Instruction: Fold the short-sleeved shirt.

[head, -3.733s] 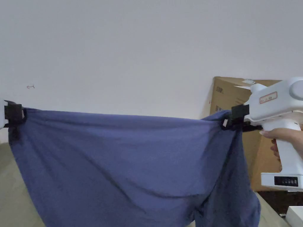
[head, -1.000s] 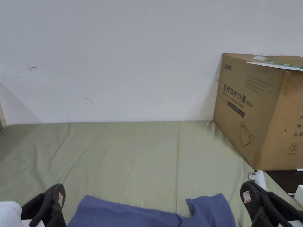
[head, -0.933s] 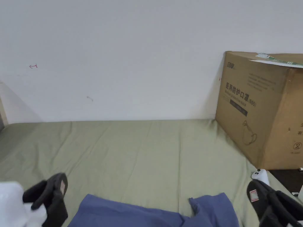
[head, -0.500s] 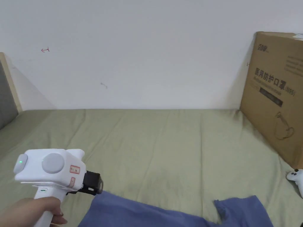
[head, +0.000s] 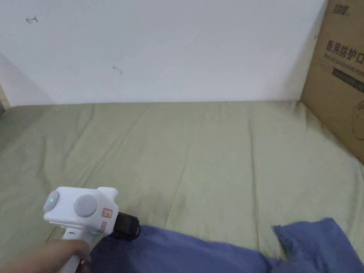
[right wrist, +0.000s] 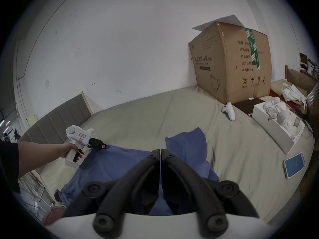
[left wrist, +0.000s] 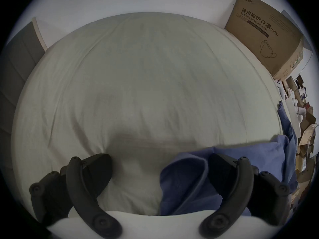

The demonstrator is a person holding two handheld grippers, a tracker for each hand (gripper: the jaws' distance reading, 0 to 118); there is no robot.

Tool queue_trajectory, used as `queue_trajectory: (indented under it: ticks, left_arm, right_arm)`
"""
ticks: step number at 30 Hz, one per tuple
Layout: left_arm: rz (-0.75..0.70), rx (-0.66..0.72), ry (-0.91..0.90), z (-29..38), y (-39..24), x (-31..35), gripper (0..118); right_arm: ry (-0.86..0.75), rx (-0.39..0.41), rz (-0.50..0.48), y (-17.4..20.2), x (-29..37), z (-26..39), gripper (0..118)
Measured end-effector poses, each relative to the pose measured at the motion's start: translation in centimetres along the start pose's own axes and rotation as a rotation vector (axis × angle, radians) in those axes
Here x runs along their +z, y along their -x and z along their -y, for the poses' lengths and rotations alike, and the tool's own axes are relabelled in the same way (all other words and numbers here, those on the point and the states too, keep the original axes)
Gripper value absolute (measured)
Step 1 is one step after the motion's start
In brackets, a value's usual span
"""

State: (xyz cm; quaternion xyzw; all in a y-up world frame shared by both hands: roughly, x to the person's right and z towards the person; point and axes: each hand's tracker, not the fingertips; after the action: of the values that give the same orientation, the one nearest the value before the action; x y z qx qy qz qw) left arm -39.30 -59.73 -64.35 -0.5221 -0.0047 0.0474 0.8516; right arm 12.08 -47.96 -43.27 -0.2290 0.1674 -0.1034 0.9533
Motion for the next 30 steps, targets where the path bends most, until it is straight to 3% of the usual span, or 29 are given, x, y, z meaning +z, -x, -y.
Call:
queue_trajectory:
  ticks: [2,3,4,6,11,14,16,17,18,19,20,21,23,26,28,30]
  left_arm:
    - [-0.023,-0.004,-0.004,0.2,-0.2,1.1,103]
    - [-0.052,-0.019,-0.024,0.5,-0.8,1.6,92]
    - [-0.085,-0.061,-0.063,0.9,-1.5,2.4,68]
    - [-0.144,-0.136,-0.120,1.7,-2.7,3.8,1]
    - [-0.107,-0.223,-0.107,4.2,-3.6,6.3,1]
    - [-0.102,-0.155,-0.167,3.5,-3.1,8.7,1]
    - [-0.079,-0.114,-0.179,3.8,-2.5,9.9,1]
    - [-0.086,-0.114,-0.176,4.0,-2.3,10.3,1]
    - [-0.082,-0.110,-0.175,3.7,-2.6,10.9,1]
    - [-0.080,-0.113,-0.174,4.0,-2.6,11.2,1]
    - [-0.080,-0.120,-0.171,4.2,-2.6,11.4,1]
    - [-0.083,-0.136,-0.167,4.5,-2.7,11.5,1]
    - [-0.083,-0.161,-0.163,4.4,-3.1,11.7,1]
    - [-0.082,-0.170,-0.155,4.5,-3.2,11.7,1]
    - [-0.079,-0.174,-0.142,4.7,-3.0,11.4,1]
    - [-0.082,-0.182,-0.126,4.6,-2.7,11.0,1]
  right_arm:
    - [0.009,-0.018,-0.003,-0.1,0.0,0.3,2]
    - [0.013,-0.027,-0.004,-0.2,0.0,0.3,2]
    - [0.017,-0.033,-0.003,-0.2,-0.1,0.4,2]
    - [0.022,-0.046,-0.002,-0.4,0.2,0.4,2]
    - [0.033,-0.163,-0.094,-1.5,-0.2,-1.1,2]
    - [0.043,-0.175,-0.102,-3.3,-2.9,-5.3,2]
    - [0.128,-0.253,-0.084,-5.7,-6.2,-8.5,2]
    - [0.199,-0.273,-0.062,-6.7,-8.1,-9.7,9]
    - [0.331,-0.269,-0.019,-7.8,-10.6,-10.8,26]
    - [0.478,-0.266,0.016,-8.9,-13.1,-11.4,73]
    - [0.613,-0.235,0.074,-9.7,-15.2,-11.2,106]
    - [0.729,-0.219,0.096,-10.4,-17.4,-10.5,118]
    - [0.845,-0.181,0.215,-11.8,-20.4,-9.2,118]
    - [0.901,-0.143,0.296,-13.2,-23.0,-6.9,118]
    - [0.897,-0.161,0.276,-13.6,-24.3,-5.9,116]
    - [0.942,-0.192,0.184,-13.2,-24.7,-5.0,99]
